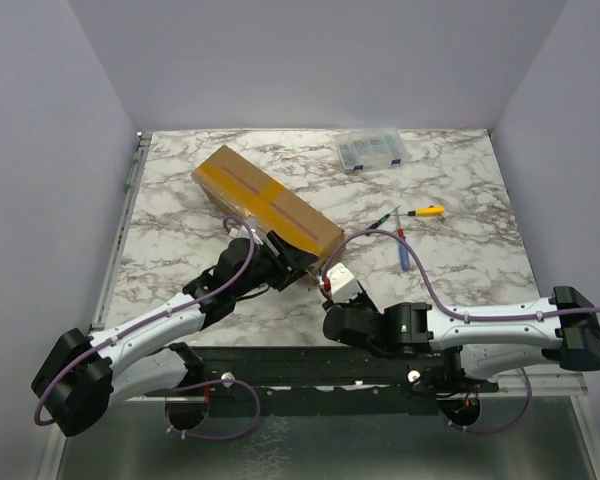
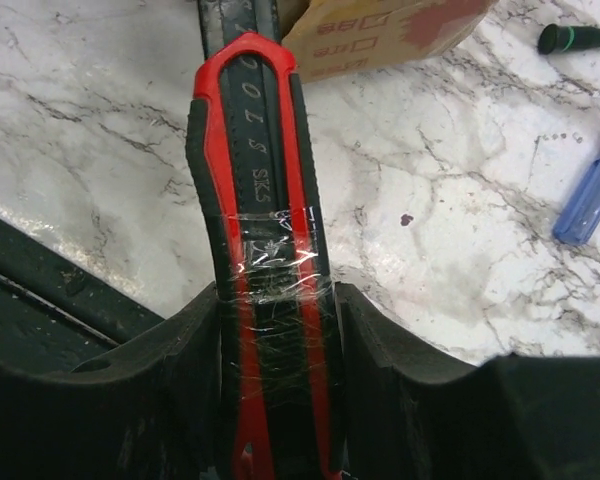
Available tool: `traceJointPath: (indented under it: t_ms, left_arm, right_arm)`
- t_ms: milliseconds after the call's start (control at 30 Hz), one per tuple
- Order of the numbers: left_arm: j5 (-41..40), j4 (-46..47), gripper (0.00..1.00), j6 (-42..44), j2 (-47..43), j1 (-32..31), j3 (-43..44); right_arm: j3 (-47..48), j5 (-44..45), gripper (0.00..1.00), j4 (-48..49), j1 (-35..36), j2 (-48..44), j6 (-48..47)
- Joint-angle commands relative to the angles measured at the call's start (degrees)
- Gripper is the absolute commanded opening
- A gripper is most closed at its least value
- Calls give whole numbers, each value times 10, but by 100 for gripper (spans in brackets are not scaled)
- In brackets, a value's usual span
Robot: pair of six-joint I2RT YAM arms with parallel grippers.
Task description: Unpack the express box
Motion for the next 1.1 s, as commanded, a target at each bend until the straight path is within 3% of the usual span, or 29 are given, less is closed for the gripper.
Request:
traceJointPath:
  t_ms: [0, 267, 533, 767, 867, 1067]
  left_arm:
    - [-40, 23, 61, 7, -40, -4, 62]
    - [-33, 19, 61, 5, -20, -4, 62]
    - [-87, -42, 70, 19, -93, -4, 6]
    - [-114, -79, 81, 106, -171, -1, 19]
    - [-127, -126, 89, 162, -164, 3, 70]
    - [-51, -172, 95, 235, -82, 75, 129]
  right_arm:
    - [6, -41, 0, 15, 25, 10, 17]
    - [33, -16, 0, 12, 31, 53, 22]
    - [77, 57, 0, -198, 32, 27, 214]
    - [97, 87, 0, -268, 28, 4, 320]
    - [84, 69, 0, -231, -21, -25, 297]
    - [27, -58, 0, -5, -200, -137, 95]
